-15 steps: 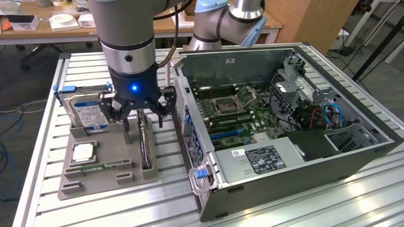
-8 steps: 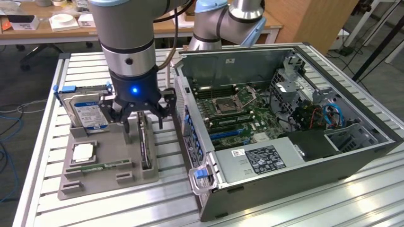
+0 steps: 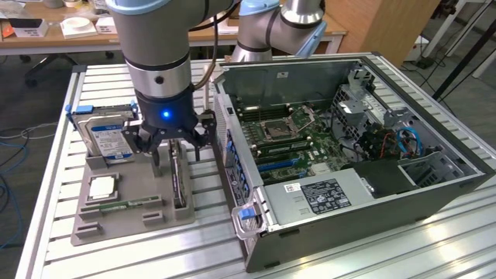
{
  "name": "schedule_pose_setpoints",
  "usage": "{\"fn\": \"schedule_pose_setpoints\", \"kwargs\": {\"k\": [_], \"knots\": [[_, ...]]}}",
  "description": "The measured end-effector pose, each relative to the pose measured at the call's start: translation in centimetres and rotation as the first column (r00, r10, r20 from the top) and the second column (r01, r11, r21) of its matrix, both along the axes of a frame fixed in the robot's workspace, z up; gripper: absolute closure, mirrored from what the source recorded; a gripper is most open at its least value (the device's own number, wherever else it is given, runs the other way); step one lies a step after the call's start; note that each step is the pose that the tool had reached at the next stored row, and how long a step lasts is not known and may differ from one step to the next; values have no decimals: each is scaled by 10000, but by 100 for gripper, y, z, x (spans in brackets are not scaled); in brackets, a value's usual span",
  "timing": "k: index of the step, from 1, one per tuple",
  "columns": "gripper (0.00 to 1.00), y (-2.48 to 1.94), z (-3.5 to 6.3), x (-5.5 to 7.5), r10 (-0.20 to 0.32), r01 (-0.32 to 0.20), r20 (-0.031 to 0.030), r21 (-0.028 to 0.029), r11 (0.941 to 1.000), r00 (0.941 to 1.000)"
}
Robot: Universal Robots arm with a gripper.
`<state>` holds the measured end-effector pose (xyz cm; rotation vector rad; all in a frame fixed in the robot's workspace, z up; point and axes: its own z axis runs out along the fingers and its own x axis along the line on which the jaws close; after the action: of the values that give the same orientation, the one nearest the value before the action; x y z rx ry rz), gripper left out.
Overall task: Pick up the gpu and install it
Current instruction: 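Pick up the gpu and move the gpu toward the slot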
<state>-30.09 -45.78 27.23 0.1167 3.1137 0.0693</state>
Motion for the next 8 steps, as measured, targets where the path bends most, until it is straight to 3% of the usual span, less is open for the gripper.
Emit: {"fn": "schedule_pose_setpoints", "kwargs": {"k": [8], "knots": [[24,0,-78,-5,0,0,6,0,10000,10000]]}}
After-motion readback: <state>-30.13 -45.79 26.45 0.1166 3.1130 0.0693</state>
